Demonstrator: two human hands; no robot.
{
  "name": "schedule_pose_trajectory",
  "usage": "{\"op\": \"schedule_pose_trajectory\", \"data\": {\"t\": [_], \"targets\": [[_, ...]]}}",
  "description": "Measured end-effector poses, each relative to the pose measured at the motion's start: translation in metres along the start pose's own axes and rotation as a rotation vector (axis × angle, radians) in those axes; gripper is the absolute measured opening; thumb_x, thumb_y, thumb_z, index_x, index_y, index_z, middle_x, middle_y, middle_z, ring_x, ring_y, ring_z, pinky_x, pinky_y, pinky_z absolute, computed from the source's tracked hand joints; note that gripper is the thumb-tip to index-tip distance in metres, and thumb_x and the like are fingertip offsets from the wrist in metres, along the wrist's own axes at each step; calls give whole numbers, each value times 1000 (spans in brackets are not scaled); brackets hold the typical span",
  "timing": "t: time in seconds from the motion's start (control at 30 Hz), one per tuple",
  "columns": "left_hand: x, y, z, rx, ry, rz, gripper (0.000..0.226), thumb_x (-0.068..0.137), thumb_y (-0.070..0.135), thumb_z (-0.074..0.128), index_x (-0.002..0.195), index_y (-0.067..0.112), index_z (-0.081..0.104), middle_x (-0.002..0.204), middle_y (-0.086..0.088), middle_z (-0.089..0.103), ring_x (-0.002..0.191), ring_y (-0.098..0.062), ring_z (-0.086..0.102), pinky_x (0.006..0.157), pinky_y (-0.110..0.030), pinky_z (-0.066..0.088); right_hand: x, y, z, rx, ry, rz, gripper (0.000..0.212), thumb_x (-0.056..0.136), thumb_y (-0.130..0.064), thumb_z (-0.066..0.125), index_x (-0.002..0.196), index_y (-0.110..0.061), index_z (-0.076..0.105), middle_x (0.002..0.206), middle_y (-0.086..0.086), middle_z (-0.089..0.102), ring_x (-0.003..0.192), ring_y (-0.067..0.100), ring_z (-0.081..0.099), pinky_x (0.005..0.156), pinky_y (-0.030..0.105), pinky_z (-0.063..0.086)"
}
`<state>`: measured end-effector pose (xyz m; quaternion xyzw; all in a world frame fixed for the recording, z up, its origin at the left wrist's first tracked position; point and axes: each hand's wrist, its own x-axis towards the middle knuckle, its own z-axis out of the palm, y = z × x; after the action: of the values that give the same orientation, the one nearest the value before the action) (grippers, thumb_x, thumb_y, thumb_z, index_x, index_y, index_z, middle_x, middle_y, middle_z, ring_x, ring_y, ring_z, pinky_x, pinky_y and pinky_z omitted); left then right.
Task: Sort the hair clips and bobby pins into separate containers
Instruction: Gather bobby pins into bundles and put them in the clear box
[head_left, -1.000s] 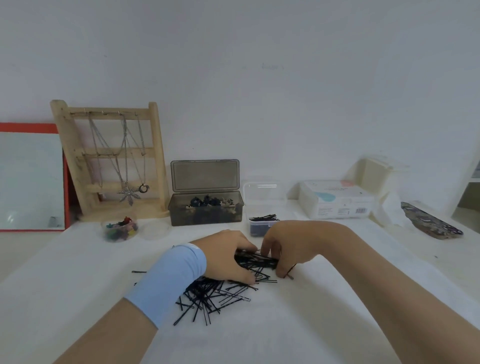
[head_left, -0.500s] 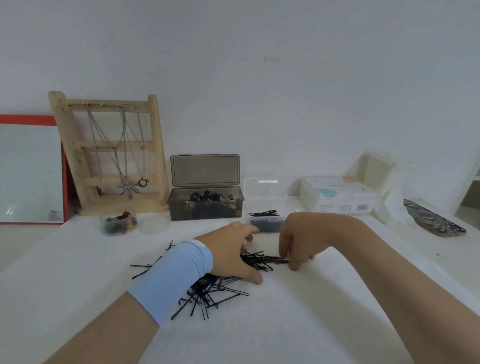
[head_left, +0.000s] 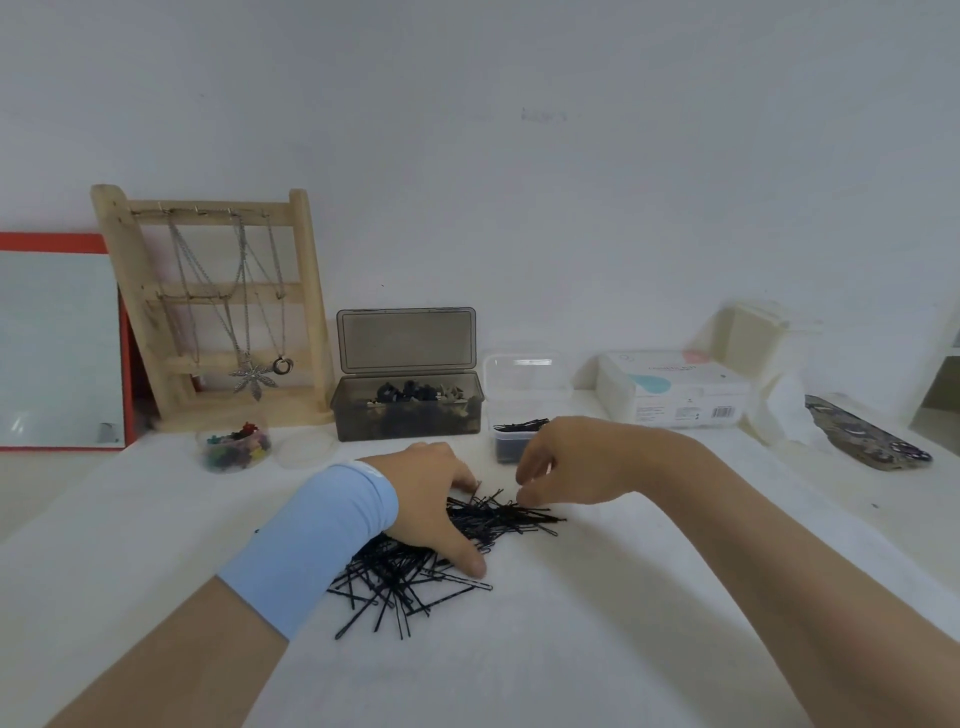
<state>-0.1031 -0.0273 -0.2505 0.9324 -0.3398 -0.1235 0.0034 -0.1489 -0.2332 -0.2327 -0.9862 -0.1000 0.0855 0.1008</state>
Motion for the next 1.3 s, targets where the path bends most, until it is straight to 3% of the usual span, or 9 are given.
{"op": "schedule_pose_trajectory", "data": {"t": [0.07,0.13,0.3,0.43,0.53,0.67,0.9,1.17,1.3], "targets": [[1,0,0,-64,27,53,73,69,63,76,133,35,55,127,15,54,111,-7,53,99,-29,46,1,-4,6,-32,-64,17,61,70,-64,69,113,-21,68,107,-5,68,97,20,62,79,28,52],[2,0,-2,-102,31,101,55,76,52,76,127,37,61,118,18,60,103,-4,57,95,-25,47,2,-10,12,-17,-68,2,57,66,-59,79,114,-29,69,99,-13,67,89,13,61,66,19,45],[3,-3,-1,-104,43,110,57,75,53,76,127,36,61,118,16,60,103,-6,57,91,-23,45,5,-14,12,31,-28,-70,32,74,-36,82,105,-32,75,70,-23,63,64,-6,57,50,4,37],[2,-4,-1,-58,65,74,76,70,61,76,137,33,51,129,14,51,115,-11,52,101,-34,46,5,-16,14,20,16,-70,36,76,-38,80,111,-36,73,84,-20,60,78,3,60,59,15,40],[1,-4,-1,-75,31,96,62,74,58,74,130,35,60,125,10,57,111,-12,56,100,-34,47,4,-16,11,-58,-3,-10,54,75,-44,80,125,-30,66,102,-14,57,93,11,59,65,18,41],[2,-3,-3,-66,44,96,55,78,57,72,126,32,64,121,10,62,105,-12,58,96,-30,48,0,-18,6,-97,-88,-4,42,79,-36,79,119,-26,70,85,-14,64,66,1,54,54,14,38],[2,-1,-3,-74,40,109,59,75,60,72,127,34,63,119,10,63,103,-13,59,90,-27,48,3,-28,13,-6,21,-84,25,79,-21,76,103,-28,77,74,-14,67,71,8,60,64,21,49],[-1,-4,-4,-50,-11,78,83,66,64,76,139,30,53,132,11,55,114,-13,56,101,-34,46,-6,-33,5,43,108,-82,62,79,-44,62,137,-28,51,127,-8,50,112,12,55,96,32,48],[-2,-6,-4,-5,-22,4,88,61,66,78,135,26,54,127,8,57,109,-15,58,99,-35,49,-1,-48,23,-50,-29,-77,60,71,-60,75,122,-32,60,112,-9,59,99,15,60,73,24,49]]}}
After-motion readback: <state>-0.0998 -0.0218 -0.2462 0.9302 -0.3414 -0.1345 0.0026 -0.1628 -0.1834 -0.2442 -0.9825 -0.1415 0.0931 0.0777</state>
